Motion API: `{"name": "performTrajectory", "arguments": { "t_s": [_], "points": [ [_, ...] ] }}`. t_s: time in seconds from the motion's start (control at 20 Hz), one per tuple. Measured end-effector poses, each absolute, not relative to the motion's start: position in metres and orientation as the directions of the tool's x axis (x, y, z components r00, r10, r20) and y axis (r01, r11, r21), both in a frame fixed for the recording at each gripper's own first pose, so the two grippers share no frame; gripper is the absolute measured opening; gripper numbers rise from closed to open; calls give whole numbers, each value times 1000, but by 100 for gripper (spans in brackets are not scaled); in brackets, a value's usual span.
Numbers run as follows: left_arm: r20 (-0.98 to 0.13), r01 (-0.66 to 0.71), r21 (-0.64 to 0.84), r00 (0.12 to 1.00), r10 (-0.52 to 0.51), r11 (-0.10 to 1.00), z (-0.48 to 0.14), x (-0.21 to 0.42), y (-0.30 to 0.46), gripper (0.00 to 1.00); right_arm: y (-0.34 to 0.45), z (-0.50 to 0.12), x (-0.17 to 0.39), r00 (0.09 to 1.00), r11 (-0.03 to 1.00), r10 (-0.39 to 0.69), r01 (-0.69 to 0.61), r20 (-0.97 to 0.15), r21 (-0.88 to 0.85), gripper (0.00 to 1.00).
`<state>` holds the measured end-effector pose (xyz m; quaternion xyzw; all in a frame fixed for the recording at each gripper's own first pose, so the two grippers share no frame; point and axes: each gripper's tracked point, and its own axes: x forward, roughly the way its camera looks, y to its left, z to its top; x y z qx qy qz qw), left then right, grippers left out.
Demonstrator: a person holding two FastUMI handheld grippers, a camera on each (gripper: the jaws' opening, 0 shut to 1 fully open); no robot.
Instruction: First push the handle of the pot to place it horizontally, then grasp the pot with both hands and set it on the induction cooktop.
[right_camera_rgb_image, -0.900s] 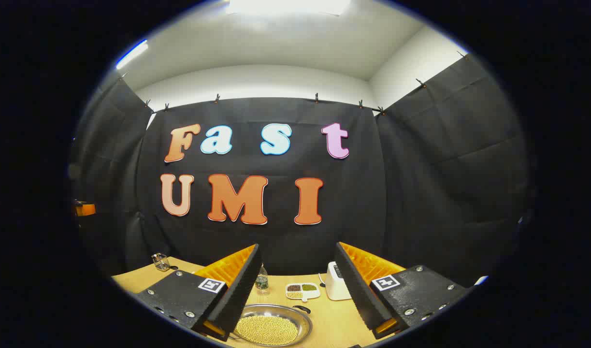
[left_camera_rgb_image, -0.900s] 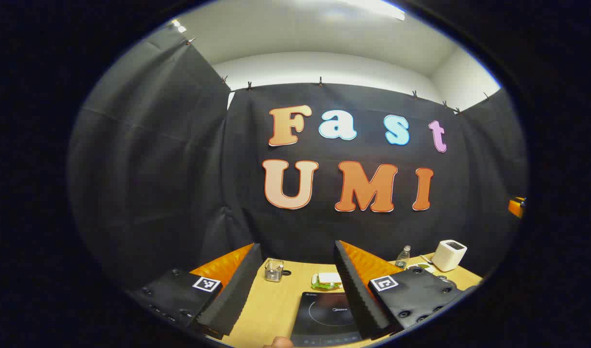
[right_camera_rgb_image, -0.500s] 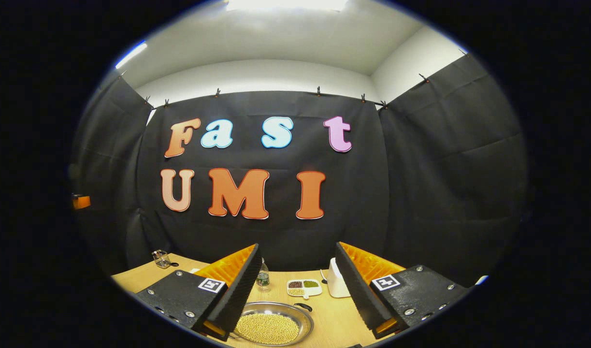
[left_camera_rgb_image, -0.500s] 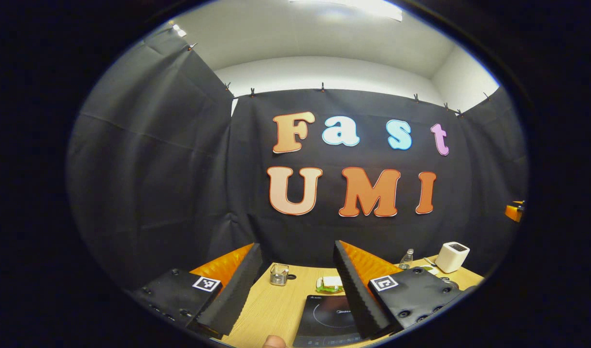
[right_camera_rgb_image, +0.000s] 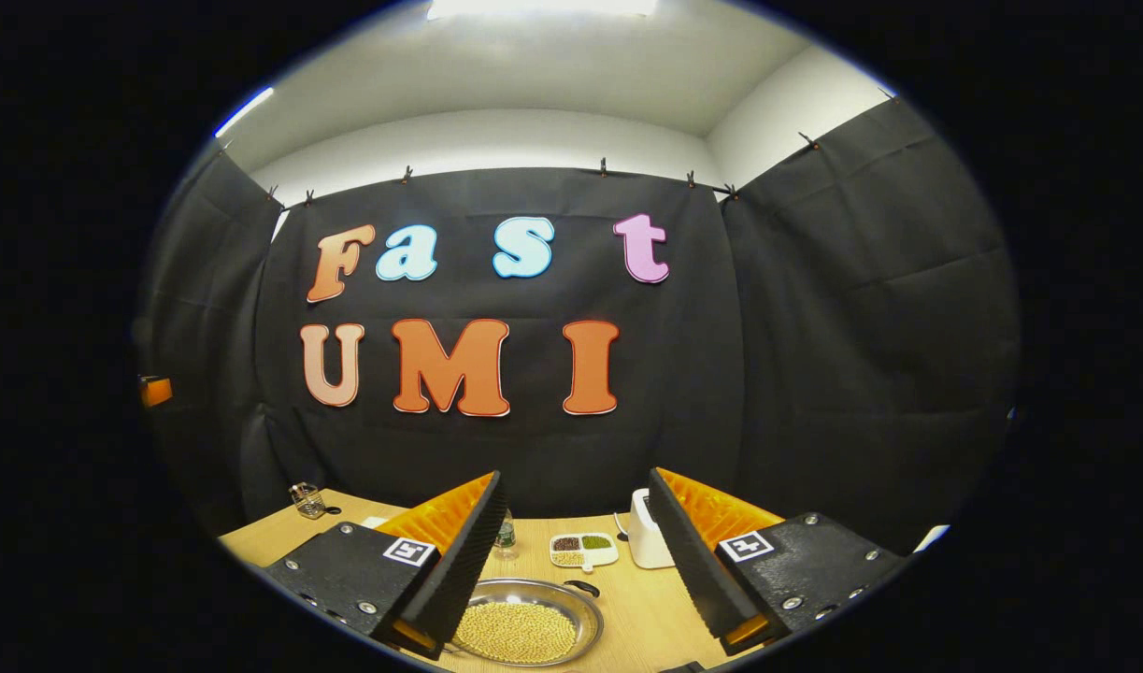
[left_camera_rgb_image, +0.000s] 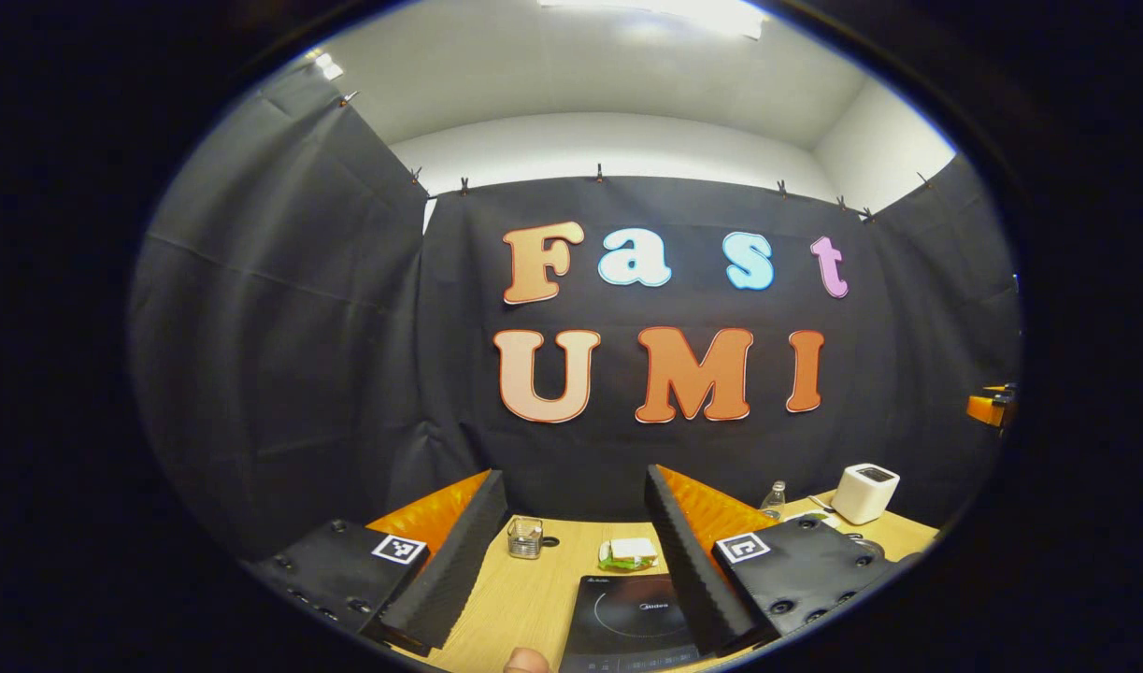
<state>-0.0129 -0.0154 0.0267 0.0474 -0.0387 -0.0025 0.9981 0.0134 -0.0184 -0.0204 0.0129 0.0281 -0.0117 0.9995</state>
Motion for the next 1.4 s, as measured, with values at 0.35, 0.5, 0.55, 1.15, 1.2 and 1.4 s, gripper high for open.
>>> {"name": "performTrajectory", "arguments": {
  "t_s": [0.35,0.5,0.55,1.15,1.2,1.4],
  "points": [
    [124,-21,85,992,10,996,38,-17,-11,97,-14,-32,22,997,999,-27,29,-72,25,95],
    [113,-17,84,994,7,996,36,-16,-12,97,-5,-34,23,997,1000,-8,10,-79,23,95],
    [110,-15,83,994,6,996,36,-16,-12,97,-3,-36,24,997,1000,-3,5,-78,21,95],
    [115,-29,72,993,20,997,39,-20,-6,97,37,-47,26,994,995,89,-86,-66,52,93],
    [118,-30,71,993,21,997,38,-21,-6,97,38,-50,25,994,996,86,-84,-70,41,95],
    [115,-38,65,993,30,997,36,-20,0,97,46,-57,24,993,995,95,-94,-71,12,74]
  ]
}}
